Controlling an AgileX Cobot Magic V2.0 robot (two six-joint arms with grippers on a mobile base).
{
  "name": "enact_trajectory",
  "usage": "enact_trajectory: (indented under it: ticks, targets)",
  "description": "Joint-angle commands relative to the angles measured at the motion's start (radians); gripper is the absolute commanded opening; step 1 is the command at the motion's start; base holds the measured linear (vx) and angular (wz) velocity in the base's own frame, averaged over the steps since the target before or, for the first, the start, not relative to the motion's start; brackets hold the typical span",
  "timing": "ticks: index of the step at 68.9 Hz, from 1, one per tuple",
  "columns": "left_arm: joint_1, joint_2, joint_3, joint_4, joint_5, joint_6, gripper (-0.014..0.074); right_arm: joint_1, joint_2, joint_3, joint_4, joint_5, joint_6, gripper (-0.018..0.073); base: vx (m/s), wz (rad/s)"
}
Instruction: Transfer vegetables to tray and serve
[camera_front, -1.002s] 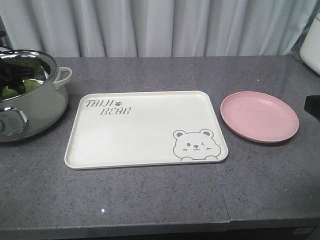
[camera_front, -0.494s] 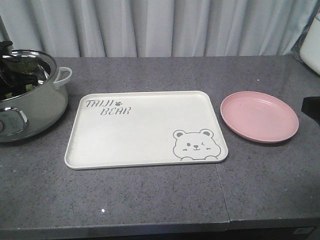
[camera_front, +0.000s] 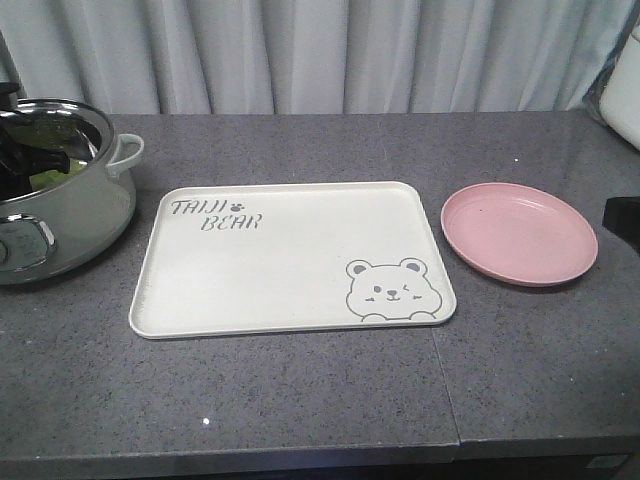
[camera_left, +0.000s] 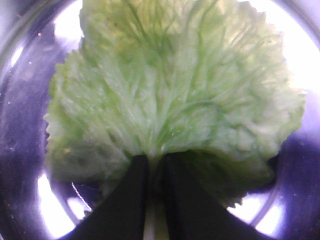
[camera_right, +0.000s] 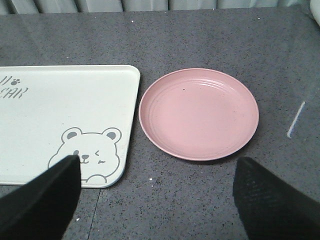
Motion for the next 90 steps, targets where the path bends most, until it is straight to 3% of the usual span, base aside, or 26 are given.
enact_trajectory:
  ticks: [1, 33, 43, 50, 57, 69, 73, 77, 80, 90]
  targets:
    - [-0.006, -0.078, -0.009, -0.031, -0.005, 0.002, -0.0007, -0.002, 0.002, -0.033, 0.016, -0.056, -0.039, 0.0590, 0.00, 0.00]
    - [-0.006, -0.330, -0.009, -0.035, -0.108, -0.011, -0.0007, -0.002, 0.027, -0.033, 0.102, -0.074, -0.083, 0.0590, 0.00, 0.00]
    - [-0.007, -0.400, -0.009, -0.102, -0.091, -0.004, -0.0007, -0.002, 0.028, -0.033, 0.185, -0.118, -0.116, 0.0590, 0.00, 0.00]
    - [-0.010, -0.442, -0.009, -0.192, -0.090, 0.002, -0.0007, -0.002, 0.046, -0.035, 0.338, -0.152, -0.224, 0.0590, 0.00, 0.00]
    - [-0.010, -0.469, -0.009, -0.325, -0.090, 0.050, -0.0007, -0.002, 0.092, -0.035, 0.585, -0.158, -0.410, 0.0590, 0.00, 0.00]
    - [-0.036, -0.481, -0.008, -0.598, -0.044, 0.187, -0.0007, -0.002, 0.207, -0.035, 1.203, -0.023, -0.867, 0.0590, 0.00, 0.00]
    - [-0.071, -0.481, -0.008, -0.634, -0.044, 0.216, -0.0007, -0.002, 0.255, -0.035, 1.405, 0.050, -0.982, 0.0590, 0.00, 0.00]
    - [-0.111, -0.481, -0.008, -0.636, -0.049, 0.222, -0.0007, -0.002, 0.296, -0.035, 1.543, 0.110, -1.063, 0.0590, 0.00, 0.00]
    - [-0.140, -0.480, -0.008, -0.636, -0.053, 0.223, -0.0007, -0.002, 0.327, -0.036, 1.601, 0.149, -1.099, 0.0590, 0.00, 0.00]
    - [-0.252, -0.476, -0.008, -0.632, -0.085, 0.243, -0.0007, -0.001, 0.428, -0.106, 1.599, 0.269, -1.099, 0.0590, 0.00, 0.00]
